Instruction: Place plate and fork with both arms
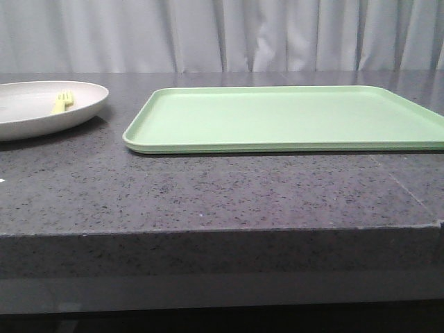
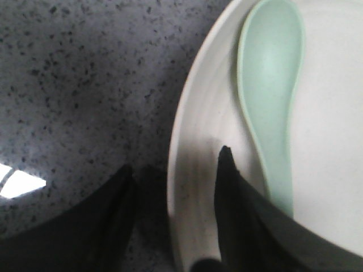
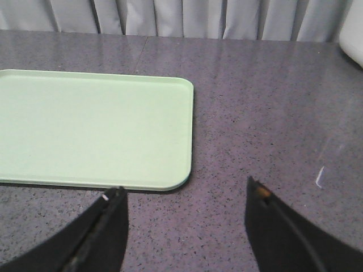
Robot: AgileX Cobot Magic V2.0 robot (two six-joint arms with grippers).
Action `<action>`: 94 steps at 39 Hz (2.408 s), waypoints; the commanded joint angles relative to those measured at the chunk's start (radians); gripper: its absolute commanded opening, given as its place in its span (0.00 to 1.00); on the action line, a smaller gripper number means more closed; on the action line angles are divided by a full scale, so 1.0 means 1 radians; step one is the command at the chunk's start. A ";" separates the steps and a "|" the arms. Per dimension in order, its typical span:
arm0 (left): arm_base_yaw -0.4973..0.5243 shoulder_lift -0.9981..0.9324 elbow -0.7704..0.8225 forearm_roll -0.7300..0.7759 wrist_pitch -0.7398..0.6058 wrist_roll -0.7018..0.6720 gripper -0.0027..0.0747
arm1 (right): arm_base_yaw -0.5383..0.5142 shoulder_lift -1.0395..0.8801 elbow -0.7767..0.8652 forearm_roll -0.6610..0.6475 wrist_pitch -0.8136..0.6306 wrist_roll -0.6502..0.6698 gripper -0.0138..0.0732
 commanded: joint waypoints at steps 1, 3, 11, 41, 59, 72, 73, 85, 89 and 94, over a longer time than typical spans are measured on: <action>0.002 -0.033 -0.031 -0.029 -0.041 0.002 0.35 | -0.002 0.018 -0.029 0.002 -0.080 -0.003 0.71; 0.002 -0.033 -0.031 -0.031 -0.044 0.010 0.30 | -0.002 0.018 -0.029 0.002 -0.080 -0.003 0.71; 0.002 -0.033 -0.031 -0.033 -0.044 0.020 0.10 | -0.002 0.018 -0.029 0.002 -0.080 -0.003 0.71; -0.087 -0.071 -0.215 -0.033 0.120 0.080 0.01 | -0.002 0.018 -0.029 0.002 -0.080 -0.003 0.71; -0.312 -0.017 -0.402 -0.147 0.115 0.044 0.01 | -0.002 0.018 -0.029 0.002 -0.080 -0.003 0.71; -0.478 0.062 -0.406 -0.144 -0.022 -0.071 0.01 | -0.002 0.018 -0.029 0.002 -0.080 -0.003 0.71; -0.488 0.072 -0.407 -0.144 -0.028 -0.085 0.01 | -0.002 0.018 -0.029 0.002 -0.080 -0.003 0.71; -0.599 0.148 -0.412 -0.132 -0.127 -0.176 0.01 | -0.002 0.018 -0.029 0.002 -0.079 -0.003 0.71; -0.625 0.173 -0.412 -0.114 -0.162 -0.227 0.01 | -0.002 0.018 -0.029 0.002 -0.079 -0.003 0.71; -0.652 0.200 -0.412 -0.074 -0.210 -0.298 0.01 | -0.002 0.018 -0.029 0.002 -0.079 -0.003 0.71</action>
